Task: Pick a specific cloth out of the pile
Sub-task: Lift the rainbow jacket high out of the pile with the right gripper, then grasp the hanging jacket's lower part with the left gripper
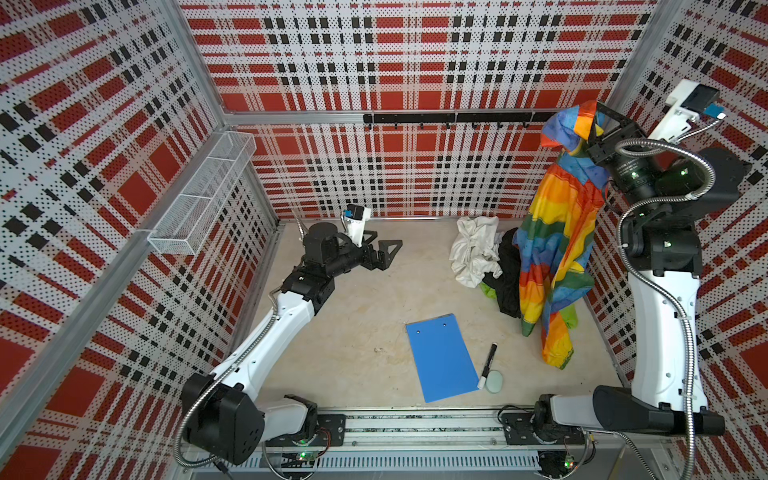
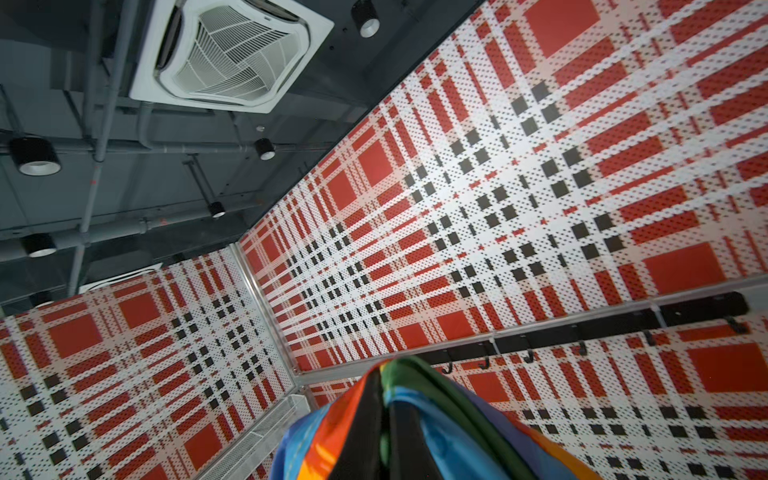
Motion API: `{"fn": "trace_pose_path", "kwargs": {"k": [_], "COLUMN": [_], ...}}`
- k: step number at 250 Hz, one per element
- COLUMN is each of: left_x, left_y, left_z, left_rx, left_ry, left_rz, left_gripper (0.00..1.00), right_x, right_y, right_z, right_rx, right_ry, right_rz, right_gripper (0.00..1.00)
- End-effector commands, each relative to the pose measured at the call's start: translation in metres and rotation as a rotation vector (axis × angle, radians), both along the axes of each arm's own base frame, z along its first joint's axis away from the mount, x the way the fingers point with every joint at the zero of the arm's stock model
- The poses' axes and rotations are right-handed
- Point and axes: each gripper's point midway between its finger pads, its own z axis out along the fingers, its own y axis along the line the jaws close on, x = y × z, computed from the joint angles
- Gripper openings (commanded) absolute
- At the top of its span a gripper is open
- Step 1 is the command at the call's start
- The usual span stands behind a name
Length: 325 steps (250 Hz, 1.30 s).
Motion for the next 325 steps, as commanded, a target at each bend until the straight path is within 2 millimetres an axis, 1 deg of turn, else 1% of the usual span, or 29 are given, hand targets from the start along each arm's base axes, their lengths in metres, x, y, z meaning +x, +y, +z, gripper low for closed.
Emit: {"fn": "trace_pose_path", "kwargs": {"k": [1, 46, 93, 142, 154, 172, 199, 218, 238, 254, 271, 325], "left_x": [-0.010, -0.016, -0.025, -0.038, -0.042, -0.057, -0.085, -0.101, -0.111, -0.113, -0.110, -0.093], "left_y": [-0.004, -0.012, -0.020, -0.033, -0.037, -0.054, -0.083, -0.103, -0.125, -0.144, -0.166, -0.224], "left_z": [0.016, 0.017, 0.019, 0.021, 0.022, 0.023, 0.029, 0.036, 0.045, 0.051, 0.055, 0.052], "left_rx": [-0.034, -0.044, -0.059, -0.058, -0.066, -0.077, -0.106, -0.118, -0.124, -0.127, -0.125, -0.131], "left_ry": [-0.045, -0.050, -0.056, -0.072, -0.075, -0.076, -0.114, -0.169, -0.220, -0.241, -0.247, -0.217], "left_rz": [-0.041, -0.094, -0.158, -0.230, -0.266, -0.360, -0.498, -0.543, -0.563, -0.569, -0.563, -0.555], "left_gripper": [0.99, 0.99, 0.99, 0.99, 0.99, 0.99, 0.99, 0.99, 0.99, 0.99, 0.99, 0.99], "right_x": [-0.046, -0.058, -0.081, -0.095, -0.095, -0.093, -0.091, -0.092, -0.093, -0.093, -0.095, -0.097], "right_y": [0.006, 0.010, 0.024, 0.035, 0.039, 0.045, 0.053, 0.058, 0.059, 0.060, 0.062, 0.065], "right_z": [0.051, 0.072, 0.097, 0.117, 0.118, 0.116, 0.110, 0.108, 0.108, 0.108, 0.109, 0.106], "right_rx": [-0.021, -0.009, 0.005, 0.017, 0.018, 0.018, 0.011, 0.005, 0.004, 0.003, 0.003, -0.008], "right_ry": [-0.207, -0.285, -0.416, -0.478, -0.476, -0.464, -0.442, -0.436, -0.434, -0.429, -0.429, -0.416], "right_rz": [-0.041, -0.028, 0.106, 0.176, 0.191, 0.211, 0.208, 0.215, 0.220, 0.225, 0.239, 0.256], "right_gripper": [0.00, 0.00, 0.00, 0.00, 0.00, 0.00, 0.00, 0.00, 0.00, 0.00, 0.00, 0.00]}}
